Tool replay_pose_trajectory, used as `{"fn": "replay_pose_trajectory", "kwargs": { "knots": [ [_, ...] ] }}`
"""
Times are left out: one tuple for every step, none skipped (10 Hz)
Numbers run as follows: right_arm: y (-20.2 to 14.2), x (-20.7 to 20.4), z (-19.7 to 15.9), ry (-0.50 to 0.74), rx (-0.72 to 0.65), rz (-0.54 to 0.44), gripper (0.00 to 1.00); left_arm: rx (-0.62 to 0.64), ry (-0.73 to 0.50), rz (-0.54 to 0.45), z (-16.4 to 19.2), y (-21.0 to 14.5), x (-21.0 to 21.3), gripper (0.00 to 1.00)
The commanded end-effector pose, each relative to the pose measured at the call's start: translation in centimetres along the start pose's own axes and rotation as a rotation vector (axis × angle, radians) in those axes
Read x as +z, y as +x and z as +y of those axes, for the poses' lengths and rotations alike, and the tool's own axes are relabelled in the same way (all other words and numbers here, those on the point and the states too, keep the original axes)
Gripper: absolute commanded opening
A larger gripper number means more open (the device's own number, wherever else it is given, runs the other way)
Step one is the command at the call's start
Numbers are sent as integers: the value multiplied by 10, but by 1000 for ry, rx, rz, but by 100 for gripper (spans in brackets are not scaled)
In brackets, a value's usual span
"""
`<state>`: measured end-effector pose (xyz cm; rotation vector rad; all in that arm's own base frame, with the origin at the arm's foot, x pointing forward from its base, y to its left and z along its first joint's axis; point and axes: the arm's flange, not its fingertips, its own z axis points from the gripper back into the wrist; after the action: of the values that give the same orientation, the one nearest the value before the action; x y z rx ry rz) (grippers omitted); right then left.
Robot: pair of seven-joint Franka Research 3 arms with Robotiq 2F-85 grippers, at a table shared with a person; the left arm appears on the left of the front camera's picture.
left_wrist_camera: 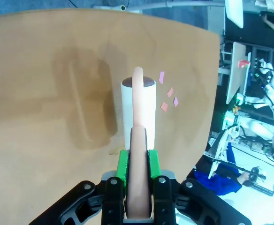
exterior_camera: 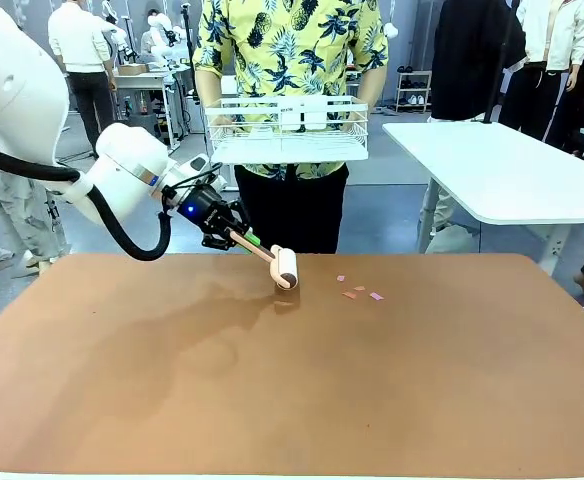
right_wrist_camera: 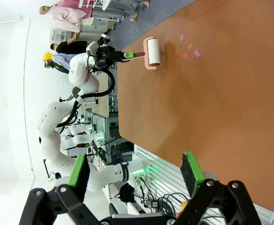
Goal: Clean the table.
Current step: Clean the table with the Lint Roller when the human lifts the Dish drying rack.
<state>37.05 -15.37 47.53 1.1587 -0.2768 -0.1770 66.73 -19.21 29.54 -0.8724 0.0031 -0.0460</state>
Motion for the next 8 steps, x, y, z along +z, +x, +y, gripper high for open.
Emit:
{"fn": "replay_pose_trajectory", "kwargs": {
  "knots": [
    [-2,2,2,10,12,5,100,4,-6,47,-3,15,-10,21],
    [-2,2,2,10,12,5,100,-2,9,49,-3,14,-16,21],
    [-2,2,2,10,12,5,100,9,24,27,-2,16,-16,21],
    [-2,2,2,10,12,5,100,8,15,26,-2,17,-18,21],
    [-2,2,2,10,12,5,100,9,23,37,-2,19,-23,21],
    [-2,2,2,10,12,5,100,12,40,48,-2,21,-30,21],
    [-2,2,2,10,12,5,100,17,52,55,-2,23,-37,21],
    [-2,2,2,10,12,5,100,17,50,70,-2,27,-44,21]
  ]
}}
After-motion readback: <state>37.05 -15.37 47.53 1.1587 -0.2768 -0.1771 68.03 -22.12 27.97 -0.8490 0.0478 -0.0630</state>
